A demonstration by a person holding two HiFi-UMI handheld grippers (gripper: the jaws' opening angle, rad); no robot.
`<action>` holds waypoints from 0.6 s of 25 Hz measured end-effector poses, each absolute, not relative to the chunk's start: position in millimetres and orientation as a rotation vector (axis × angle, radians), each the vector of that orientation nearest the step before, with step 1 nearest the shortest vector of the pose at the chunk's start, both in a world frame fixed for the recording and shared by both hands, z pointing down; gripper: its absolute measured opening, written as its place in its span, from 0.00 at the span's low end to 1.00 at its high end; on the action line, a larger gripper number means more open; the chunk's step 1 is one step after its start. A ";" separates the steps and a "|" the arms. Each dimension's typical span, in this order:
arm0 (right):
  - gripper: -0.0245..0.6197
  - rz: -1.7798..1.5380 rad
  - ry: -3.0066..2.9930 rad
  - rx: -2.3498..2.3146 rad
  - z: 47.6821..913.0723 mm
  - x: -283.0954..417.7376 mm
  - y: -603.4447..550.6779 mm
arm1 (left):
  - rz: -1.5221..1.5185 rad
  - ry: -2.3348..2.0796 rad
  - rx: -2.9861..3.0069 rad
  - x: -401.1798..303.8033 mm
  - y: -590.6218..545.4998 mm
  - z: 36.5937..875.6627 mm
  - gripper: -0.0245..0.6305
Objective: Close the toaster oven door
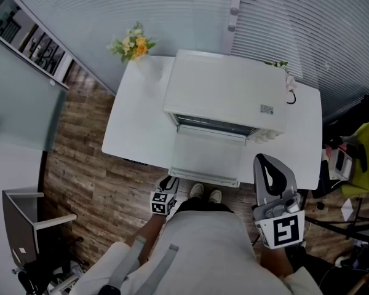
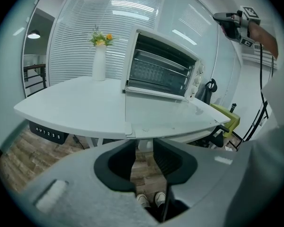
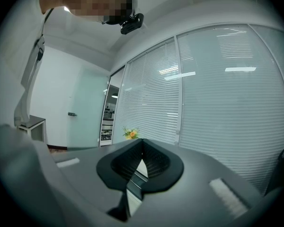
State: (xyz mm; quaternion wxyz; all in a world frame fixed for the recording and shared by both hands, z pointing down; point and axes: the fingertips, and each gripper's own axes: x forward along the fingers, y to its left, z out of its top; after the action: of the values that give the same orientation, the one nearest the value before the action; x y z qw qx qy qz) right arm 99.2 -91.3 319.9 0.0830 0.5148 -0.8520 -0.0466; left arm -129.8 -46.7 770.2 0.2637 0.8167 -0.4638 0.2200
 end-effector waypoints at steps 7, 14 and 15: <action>0.05 -0.138 -2.554 1.533 319.3 97.9 -93.3 | 0.571 -1.275 2.221 -128.2 -50.5 754.5 0.22; 0.05 -0.141 -2.558 1.534 318.0 95.7 -93.9 | 0.555 -1.285 2.246 -129.2 -51.5 748.1 0.22; 0.05 -0.142 -2.559 1.535 317.9 95.4 -93.6 | 0.546 -1.287 2.252 -128.4 -52.5 744.1 0.22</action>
State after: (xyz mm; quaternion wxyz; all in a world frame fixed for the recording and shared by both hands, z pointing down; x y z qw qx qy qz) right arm 95.4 -93.6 317.9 0.0772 0.5123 -0.8540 -0.0473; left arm -128.4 -52.5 744.1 0.2431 0.8240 -0.4712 0.1999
